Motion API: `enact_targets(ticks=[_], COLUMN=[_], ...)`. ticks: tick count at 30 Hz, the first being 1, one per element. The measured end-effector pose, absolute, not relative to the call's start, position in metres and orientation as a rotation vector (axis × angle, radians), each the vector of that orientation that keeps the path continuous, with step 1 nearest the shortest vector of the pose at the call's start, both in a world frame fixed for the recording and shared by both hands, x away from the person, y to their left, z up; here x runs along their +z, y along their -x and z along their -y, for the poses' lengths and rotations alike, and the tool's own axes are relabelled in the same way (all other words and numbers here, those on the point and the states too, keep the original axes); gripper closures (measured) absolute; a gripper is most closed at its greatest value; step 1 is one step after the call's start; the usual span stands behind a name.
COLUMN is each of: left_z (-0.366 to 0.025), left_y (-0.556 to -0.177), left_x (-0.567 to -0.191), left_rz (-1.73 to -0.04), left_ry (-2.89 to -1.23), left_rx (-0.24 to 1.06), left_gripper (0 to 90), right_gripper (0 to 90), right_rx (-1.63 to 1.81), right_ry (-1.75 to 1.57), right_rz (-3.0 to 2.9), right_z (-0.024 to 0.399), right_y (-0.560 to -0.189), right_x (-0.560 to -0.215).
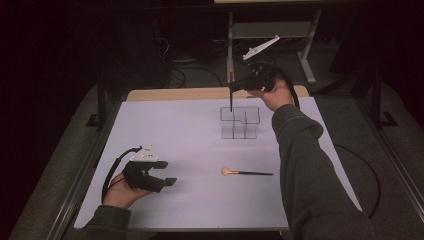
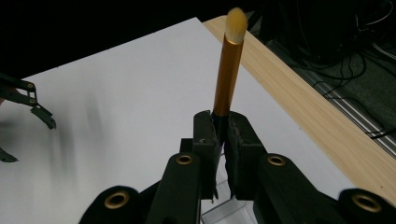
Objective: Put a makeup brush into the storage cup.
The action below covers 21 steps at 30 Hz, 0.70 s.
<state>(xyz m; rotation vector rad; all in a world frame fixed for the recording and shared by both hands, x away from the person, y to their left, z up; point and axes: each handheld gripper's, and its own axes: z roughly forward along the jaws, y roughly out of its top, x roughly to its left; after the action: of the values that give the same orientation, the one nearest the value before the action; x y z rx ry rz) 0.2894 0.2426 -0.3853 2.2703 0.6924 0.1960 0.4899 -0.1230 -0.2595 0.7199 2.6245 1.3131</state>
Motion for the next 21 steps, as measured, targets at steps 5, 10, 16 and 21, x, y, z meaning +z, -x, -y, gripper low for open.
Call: enact_targets(ticks=[5, 10, 16, 21], left_z=[-0.242, -0.241, -0.241, -0.241], left_y=[-0.289, -0.289, -0.29, -0.29], left_x=[-0.386, -0.386, -0.386, -0.386], left_rz=[-0.689, -0.688, -0.68, -0.678], left_ry=[-2.279, -2.278, -2.289, -2.286], left_rx=[0.193, 0.189, 0.189, 0.19], left_gripper=[33.3, 33.2, 33.1, 33.0], right_gripper=[82.7, 82.7, 82.7, 82.7], right_rx=[1.309, 1.305, 1.296, 1.268], right_ry=[-0.751, -0.77, -0.778, -0.789], right_rz=[-2.623, -2.623, -2.632, -2.649], right_z=[0.121, 0.119, 0.113, 0.11], right_y=[-0.494, -0.497, -0.5, -0.502], right_x=[-0.263, -0.267, -0.275, -0.284])
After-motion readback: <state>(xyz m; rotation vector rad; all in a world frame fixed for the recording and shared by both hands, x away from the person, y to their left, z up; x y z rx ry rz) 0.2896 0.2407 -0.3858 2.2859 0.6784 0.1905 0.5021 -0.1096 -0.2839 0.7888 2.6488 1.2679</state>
